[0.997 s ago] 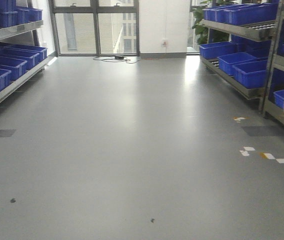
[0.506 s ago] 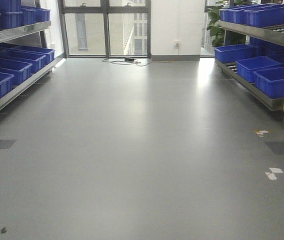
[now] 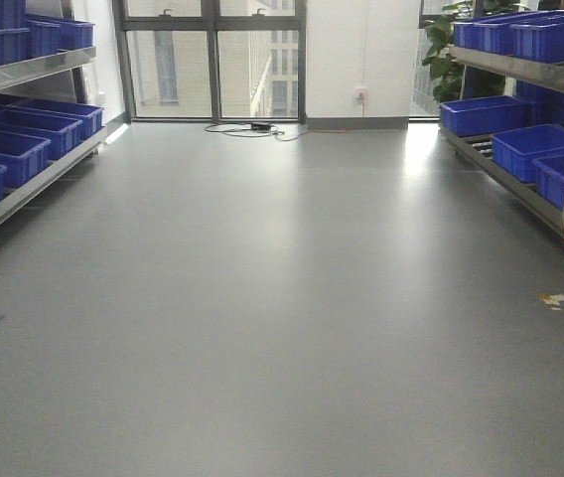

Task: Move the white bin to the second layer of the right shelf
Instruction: 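Drive past the blue crate racks toward the windows, then continue driving toward the window wall holding the bin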

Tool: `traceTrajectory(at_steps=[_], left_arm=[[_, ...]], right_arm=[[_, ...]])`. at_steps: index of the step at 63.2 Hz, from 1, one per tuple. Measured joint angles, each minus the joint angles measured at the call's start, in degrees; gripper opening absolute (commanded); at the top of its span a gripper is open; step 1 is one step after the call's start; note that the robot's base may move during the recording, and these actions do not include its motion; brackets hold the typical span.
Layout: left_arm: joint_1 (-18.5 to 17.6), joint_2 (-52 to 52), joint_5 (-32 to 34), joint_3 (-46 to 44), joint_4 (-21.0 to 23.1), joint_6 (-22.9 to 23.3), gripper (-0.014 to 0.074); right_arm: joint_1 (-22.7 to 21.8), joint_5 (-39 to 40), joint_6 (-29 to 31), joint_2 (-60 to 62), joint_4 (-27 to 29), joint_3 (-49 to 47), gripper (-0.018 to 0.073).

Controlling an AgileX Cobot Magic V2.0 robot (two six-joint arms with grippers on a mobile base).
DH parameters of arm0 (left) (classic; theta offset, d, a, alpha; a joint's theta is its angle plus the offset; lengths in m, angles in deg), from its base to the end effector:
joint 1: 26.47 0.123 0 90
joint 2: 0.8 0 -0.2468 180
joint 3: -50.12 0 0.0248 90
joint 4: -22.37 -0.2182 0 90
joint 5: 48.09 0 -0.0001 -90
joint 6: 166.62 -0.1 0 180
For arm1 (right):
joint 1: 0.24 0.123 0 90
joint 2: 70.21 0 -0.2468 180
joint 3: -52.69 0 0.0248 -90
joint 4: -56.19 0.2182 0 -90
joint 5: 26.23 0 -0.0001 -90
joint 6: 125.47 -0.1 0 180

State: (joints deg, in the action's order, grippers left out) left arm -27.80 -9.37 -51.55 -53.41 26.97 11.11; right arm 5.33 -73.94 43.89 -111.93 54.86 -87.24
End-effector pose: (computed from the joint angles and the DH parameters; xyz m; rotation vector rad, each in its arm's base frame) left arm 0.0711 -0.0021 0.2059 -0.0095 1.5446 -0.0543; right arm 0.1050 0.0085 0.2793 0.0916 2.2610 0.1230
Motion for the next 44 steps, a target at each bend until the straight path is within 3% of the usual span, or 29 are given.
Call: traceTrajectory(at_steps=[44], left_arm=[[0.0, 0.0, 0.0, 0.0, 0.0, 0.0, 0.0085]], right_arm=[[0.0, 0.0, 0.0, 0.0, 0.0, 0.0, 0.0067]])
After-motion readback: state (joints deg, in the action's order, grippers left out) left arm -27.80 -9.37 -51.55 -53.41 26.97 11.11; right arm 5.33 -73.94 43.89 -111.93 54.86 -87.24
